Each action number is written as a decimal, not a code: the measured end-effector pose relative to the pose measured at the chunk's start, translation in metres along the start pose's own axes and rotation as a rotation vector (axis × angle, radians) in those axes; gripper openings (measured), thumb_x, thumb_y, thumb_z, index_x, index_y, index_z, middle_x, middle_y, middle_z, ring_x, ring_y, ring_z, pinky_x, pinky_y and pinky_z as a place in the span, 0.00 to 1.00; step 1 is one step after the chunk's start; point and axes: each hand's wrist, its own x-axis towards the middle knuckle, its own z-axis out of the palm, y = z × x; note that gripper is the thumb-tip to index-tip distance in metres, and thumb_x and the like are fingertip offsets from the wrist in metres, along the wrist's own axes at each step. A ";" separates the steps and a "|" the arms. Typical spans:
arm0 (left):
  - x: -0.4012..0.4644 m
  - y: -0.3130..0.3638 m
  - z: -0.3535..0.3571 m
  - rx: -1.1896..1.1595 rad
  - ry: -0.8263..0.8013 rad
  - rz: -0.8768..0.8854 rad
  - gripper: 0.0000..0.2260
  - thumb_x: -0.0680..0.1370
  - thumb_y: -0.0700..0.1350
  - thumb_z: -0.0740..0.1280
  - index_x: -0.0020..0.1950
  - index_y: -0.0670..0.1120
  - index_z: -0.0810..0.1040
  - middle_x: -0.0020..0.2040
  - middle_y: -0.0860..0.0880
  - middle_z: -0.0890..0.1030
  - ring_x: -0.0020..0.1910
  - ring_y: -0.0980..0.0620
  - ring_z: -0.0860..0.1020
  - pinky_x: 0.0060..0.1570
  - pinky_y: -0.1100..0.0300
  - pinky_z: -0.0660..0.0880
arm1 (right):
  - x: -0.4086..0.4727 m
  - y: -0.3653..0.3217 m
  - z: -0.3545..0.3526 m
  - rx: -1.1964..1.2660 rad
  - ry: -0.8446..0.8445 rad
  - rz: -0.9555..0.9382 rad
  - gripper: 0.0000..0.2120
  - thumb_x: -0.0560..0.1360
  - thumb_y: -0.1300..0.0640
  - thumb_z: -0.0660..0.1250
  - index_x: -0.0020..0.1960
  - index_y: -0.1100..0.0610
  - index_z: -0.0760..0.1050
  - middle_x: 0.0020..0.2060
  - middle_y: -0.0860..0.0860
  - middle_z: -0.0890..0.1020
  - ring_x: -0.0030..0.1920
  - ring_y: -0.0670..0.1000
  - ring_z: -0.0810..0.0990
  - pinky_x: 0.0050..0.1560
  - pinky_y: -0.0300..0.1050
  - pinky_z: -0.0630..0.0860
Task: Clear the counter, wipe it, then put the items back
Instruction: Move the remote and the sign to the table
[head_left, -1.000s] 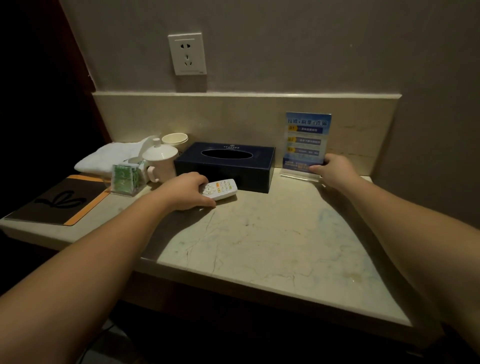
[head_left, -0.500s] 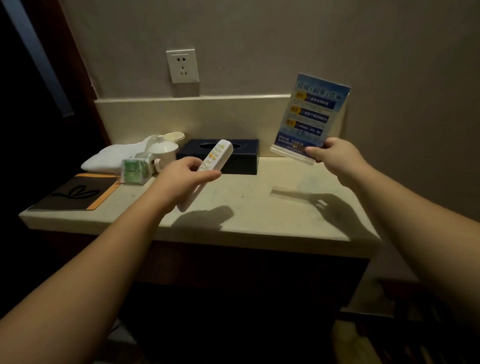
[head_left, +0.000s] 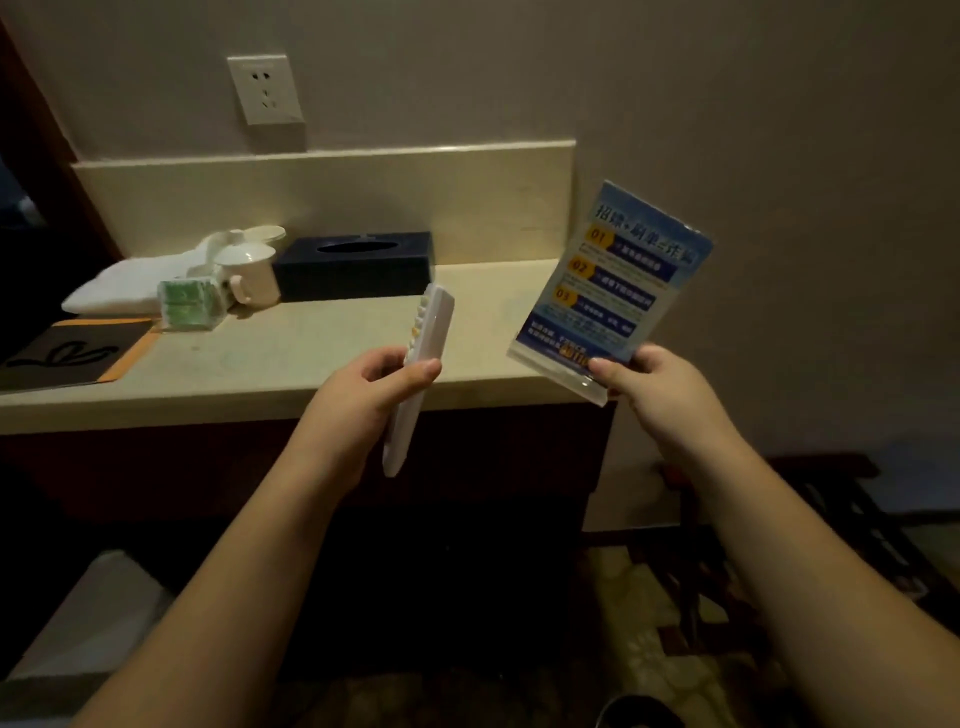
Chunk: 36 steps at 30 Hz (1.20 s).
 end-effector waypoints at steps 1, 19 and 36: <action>-0.004 -0.006 0.008 -0.010 -0.019 -0.009 0.13 0.73 0.56 0.69 0.55 0.56 0.74 0.54 0.53 0.78 0.55 0.51 0.77 0.50 0.54 0.75 | -0.009 0.011 -0.006 -0.025 0.007 0.024 0.08 0.75 0.50 0.70 0.54 0.47 0.79 0.45 0.43 0.83 0.44 0.43 0.80 0.41 0.40 0.71; -0.036 -0.035 0.281 0.085 -0.430 -0.074 0.09 0.73 0.54 0.72 0.52 0.58 0.79 0.51 0.54 0.81 0.52 0.53 0.79 0.52 0.55 0.74 | -0.176 0.164 -0.216 -0.110 0.365 0.374 0.09 0.76 0.50 0.69 0.56 0.44 0.76 0.49 0.40 0.80 0.51 0.43 0.77 0.49 0.41 0.71; -0.131 -0.008 0.586 0.384 -0.838 0.052 0.25 0.72 0.58 0.72 0.68 0.58 0.72 0.59 0.53 0.79 0.52 0.51 0.81 0.50 0.51 0.80 | -0.334 0.265 -0.462 -0.129 0.556 0.619 0.10 0.77 0.50 0.67 0.58 0.48 0.76 0.50 0.42 0.80 0.50 0.44 0.78 0.43 0.40 0.71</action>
